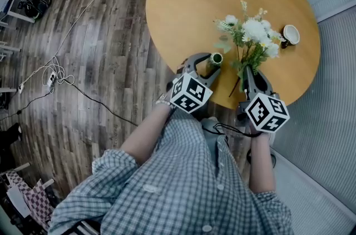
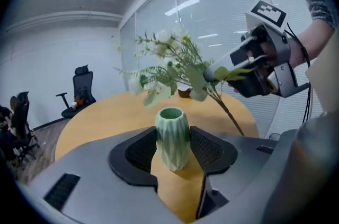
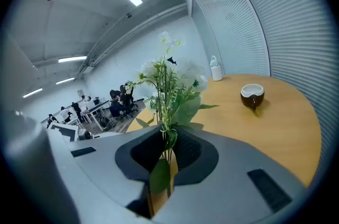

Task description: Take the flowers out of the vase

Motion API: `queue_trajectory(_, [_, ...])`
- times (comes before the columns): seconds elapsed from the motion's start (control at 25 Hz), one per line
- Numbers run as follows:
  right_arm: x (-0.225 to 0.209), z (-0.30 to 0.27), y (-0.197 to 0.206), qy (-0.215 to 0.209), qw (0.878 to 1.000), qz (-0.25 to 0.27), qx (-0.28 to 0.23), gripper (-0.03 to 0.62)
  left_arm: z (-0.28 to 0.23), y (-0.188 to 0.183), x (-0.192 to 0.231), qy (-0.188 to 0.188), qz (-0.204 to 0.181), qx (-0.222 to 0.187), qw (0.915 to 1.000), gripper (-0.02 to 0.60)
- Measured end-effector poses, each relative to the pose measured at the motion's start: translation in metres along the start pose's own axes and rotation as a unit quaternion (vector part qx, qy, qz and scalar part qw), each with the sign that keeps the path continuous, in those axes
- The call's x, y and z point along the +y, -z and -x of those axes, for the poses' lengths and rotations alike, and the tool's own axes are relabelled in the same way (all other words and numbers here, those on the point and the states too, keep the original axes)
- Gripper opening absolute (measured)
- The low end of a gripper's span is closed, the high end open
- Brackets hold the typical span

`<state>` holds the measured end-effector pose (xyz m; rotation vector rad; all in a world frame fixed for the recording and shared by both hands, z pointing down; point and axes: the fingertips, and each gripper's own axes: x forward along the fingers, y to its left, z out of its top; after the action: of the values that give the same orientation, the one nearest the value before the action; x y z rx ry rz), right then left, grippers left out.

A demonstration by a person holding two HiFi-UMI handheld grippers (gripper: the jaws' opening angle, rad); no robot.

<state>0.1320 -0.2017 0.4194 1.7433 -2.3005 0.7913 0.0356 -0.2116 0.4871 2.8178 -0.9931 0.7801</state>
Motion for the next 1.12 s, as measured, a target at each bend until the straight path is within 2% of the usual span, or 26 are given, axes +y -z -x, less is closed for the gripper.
queue_trajectory(0.4, [-0.025, -0.029, 0.075, 0.016, 0.995, -0.047, 0.083, 0.040, 0.002, 0.001, 0.000, 0.000, 0.001, -0.001, 1.0000, 0.209])
queue_trajectory(0.56, [-0.033, -0.038, 0.095, 0.036, 0.992, -0.029, 0.117, 0.040, 0.003, 0.003, 0.000, 0.000, 0.001, 0.000, 1.0000, 0.209])
queue_trajectory(0.76, [-0.032, -0.047, 0.108, 0.058, 0.987, 0.035, 0.146, 0.041, 0.005, 0.008, 0.001, -0.002, 0.000, -0.002, 1.0000, 0.209])
queue_trajectory(0.84, [-0.032, -0.052, 0.113, 0.055, 0.986, 0.050, 0.152, 0.041, 0.002, 0.011, 0.002, -0.001, 0.001, -0.002, 1.0000, 0.209])
queue_trajectory(1.0, [-0.035, -0.053, 0.115, 0.046, 0.987, 0.040, 0.152, 0.057, 0.001, 0.012, 0.001, 0.002, 0.000, -0.004, 1.0000, 0.209])
queue_trajectory(1.12, [-0.036, -0.047, 0.111, 0.048, 0.988, 0.036, 0.145, 0.118, 0.004, 0.008, 0.001, 0.002, 0.000, -0.006, 1.0000, 0.209])
